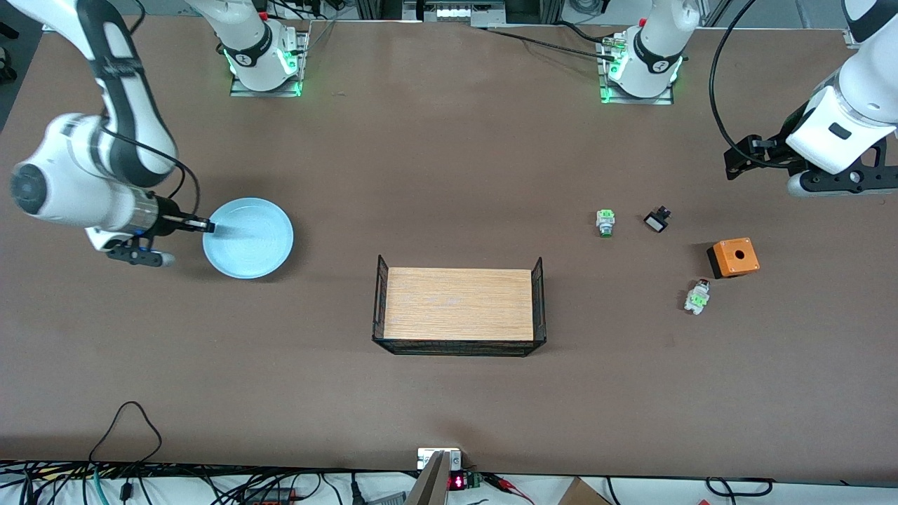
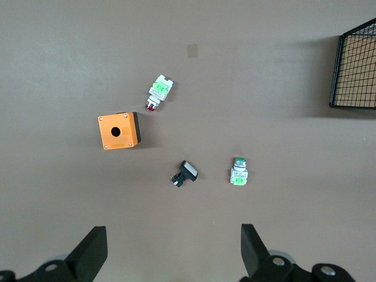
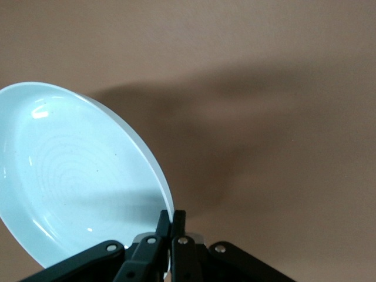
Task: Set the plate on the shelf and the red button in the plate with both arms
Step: 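Grasp the plate rim with the right gripper and lift it, then carry the plate with the right gripper over the wooden tray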
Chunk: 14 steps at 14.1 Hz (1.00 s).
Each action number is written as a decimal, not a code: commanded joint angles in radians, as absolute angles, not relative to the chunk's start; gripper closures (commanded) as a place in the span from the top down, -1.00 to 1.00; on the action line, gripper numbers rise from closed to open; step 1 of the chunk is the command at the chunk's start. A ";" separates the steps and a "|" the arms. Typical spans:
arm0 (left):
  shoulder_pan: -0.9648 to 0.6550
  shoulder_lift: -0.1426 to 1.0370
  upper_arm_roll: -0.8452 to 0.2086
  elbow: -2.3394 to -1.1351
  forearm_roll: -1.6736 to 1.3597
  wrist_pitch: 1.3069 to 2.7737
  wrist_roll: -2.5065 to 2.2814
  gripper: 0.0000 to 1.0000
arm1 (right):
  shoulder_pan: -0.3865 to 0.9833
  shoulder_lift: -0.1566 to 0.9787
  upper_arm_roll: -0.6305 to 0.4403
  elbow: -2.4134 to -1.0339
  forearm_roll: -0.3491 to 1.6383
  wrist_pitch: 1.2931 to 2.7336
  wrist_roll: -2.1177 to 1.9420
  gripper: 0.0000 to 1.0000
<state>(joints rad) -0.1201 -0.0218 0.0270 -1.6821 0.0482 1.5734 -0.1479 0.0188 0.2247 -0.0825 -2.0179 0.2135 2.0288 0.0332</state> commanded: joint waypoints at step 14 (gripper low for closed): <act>-0.118 -0.011 0.032 -1.652 0.032 1.551 -0.124 1.00 | 0.196 0.136 0.048 -1.629 0.370 1.738 0.782 -1.00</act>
